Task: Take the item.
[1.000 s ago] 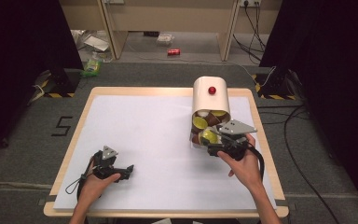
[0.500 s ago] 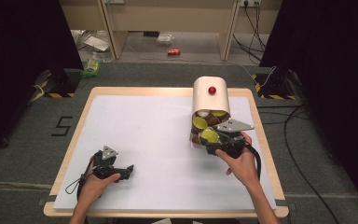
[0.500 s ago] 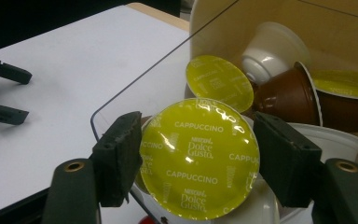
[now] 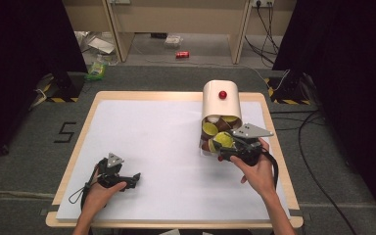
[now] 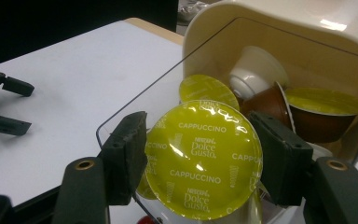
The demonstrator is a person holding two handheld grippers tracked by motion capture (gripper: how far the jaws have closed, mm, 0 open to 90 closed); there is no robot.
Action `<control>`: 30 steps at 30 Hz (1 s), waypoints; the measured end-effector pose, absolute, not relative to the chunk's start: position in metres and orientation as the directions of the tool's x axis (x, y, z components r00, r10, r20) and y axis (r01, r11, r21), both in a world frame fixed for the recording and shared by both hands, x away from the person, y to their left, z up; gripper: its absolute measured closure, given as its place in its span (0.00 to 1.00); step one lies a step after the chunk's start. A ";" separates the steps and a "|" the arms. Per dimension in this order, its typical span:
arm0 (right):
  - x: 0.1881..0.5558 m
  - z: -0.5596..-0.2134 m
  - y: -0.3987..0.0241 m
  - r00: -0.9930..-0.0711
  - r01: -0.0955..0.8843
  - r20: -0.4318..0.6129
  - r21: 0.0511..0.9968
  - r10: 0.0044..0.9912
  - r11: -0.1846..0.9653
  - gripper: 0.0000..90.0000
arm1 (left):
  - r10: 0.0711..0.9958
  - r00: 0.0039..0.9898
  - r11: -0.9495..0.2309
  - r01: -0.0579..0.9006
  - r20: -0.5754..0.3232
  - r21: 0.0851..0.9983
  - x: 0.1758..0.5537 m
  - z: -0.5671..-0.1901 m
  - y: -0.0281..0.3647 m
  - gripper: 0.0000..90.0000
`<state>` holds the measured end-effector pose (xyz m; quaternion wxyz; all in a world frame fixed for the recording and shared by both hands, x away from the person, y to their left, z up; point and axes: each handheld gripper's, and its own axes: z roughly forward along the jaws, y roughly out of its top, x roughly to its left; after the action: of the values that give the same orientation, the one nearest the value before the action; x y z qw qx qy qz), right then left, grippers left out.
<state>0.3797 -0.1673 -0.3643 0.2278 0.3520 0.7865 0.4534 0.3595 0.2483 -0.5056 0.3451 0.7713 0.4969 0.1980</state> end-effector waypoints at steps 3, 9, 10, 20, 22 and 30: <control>0.379 -0.363 -0.170 -0.646 0.349 -0.033 0.876 0.762 0.334 0.44 | 0.903 0.428 -0.268 0.630 -0.038 0.729 0.360 -0.506 0.248 0.00; 0.379 -0.361 -0.176 -0.643 0.351 -0.025 0.879 0.765 0.323 0.44 | 0.903 0.428 -0.268 0.630 -0.038 0.729 0.360 -0.506 0.248 0.00; 0.378 -0.360 -0.177 -0.642 0.348 -0.028 0.880 0.766 0.324 0.44 | 0.903 0.428 -0.268 0.630 -0.038 0.729 0.360 -0.506 0.248 0.00; 0.370 -0.344 -0.201 -0.614 0.324 -0.024 0.904 0.789 0.280 0.44 | 0.903 0.428 -0.268 0.630 -0.038 0.729 0.360 -0.506 0.248 0.00; 0.369 -0.341 -0.207 -0.606 0.322 -0.019 0.908 0.795 0.267 0.44 | 0.903 0.428 -0.268 0.630 -0.038 0.729 0.360 -0.506 0.248 0.00; 0.366 -0.337 -0.227 -0.572 0.325 -0.015 0.914 0.820 0.243 0.44 | 0.903 0.428 -0.268 0.630 -0.038 0.729 0.360 -0.506 0.248 0.00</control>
<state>0.3665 -0.2269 -0.3367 0.2577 0.3841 0.7450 0.4806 0.3595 0.2483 -0.5056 0.3453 0.7711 0.4969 0.1980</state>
